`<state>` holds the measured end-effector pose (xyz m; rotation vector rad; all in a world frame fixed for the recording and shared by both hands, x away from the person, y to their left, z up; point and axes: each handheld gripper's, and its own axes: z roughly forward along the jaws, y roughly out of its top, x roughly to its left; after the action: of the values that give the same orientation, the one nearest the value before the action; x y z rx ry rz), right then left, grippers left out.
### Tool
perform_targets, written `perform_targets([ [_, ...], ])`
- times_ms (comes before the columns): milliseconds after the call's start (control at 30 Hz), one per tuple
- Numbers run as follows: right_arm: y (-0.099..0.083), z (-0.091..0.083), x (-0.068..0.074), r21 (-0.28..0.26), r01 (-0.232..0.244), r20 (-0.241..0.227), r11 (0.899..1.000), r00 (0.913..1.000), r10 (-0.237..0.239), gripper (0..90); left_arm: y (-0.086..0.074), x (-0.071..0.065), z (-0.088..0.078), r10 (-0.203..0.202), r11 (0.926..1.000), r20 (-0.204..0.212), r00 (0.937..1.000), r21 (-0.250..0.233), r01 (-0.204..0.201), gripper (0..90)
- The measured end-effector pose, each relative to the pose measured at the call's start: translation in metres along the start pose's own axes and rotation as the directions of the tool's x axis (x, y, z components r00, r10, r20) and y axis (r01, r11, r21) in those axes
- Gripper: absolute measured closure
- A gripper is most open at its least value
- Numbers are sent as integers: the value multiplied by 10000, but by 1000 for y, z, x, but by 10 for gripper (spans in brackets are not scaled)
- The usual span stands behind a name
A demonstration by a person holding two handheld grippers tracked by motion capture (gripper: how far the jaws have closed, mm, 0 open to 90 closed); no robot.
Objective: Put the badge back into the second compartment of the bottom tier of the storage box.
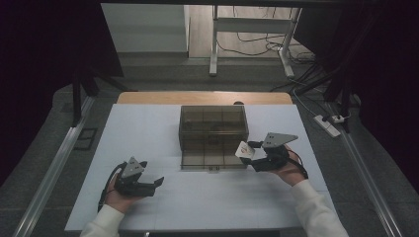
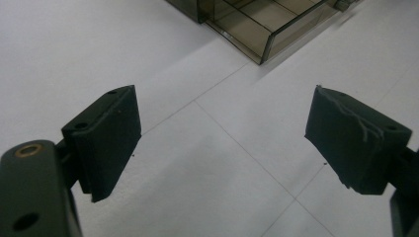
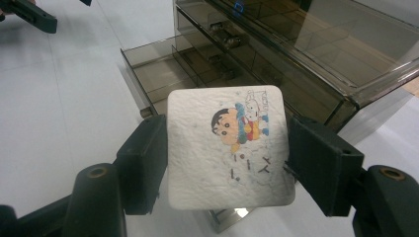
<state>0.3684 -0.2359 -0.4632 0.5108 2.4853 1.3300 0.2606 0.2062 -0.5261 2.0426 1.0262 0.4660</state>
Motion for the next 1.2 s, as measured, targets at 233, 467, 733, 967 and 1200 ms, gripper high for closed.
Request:
perform_targets([
  [233, 3, 5, 2, -6, 85, -41, 10000, 10000, -85, 330, 0, 0, 1, 7, 10000, 44, 10000, 9, -7, 139],
  [467, 9, 14, 4, -58, 206, -160, 9998, 9997, -207, 330, 0, 0, 1, 7, 10000, 45, 10000, 15, -7, 138],
  [733, 13, 23, 7, -67, 395, -325, 9992, 9987, -397, 330, 0, 0, 1, 8, 10000, 41, 10000, 37, -8, 138],
  [967, 20, 34, 9, -63, 553, -514, 9985, 9971, -555, 330, 0, 0, 1, 13, 10000, 43, 10000, 51, -13, 138],
  [1200, 24, 46, 11, -55, 692, -730, 9976, 9949, -694, 330, 0, 0, 1, 19, 10000, 52, 10000, 63, -20, 138],
])
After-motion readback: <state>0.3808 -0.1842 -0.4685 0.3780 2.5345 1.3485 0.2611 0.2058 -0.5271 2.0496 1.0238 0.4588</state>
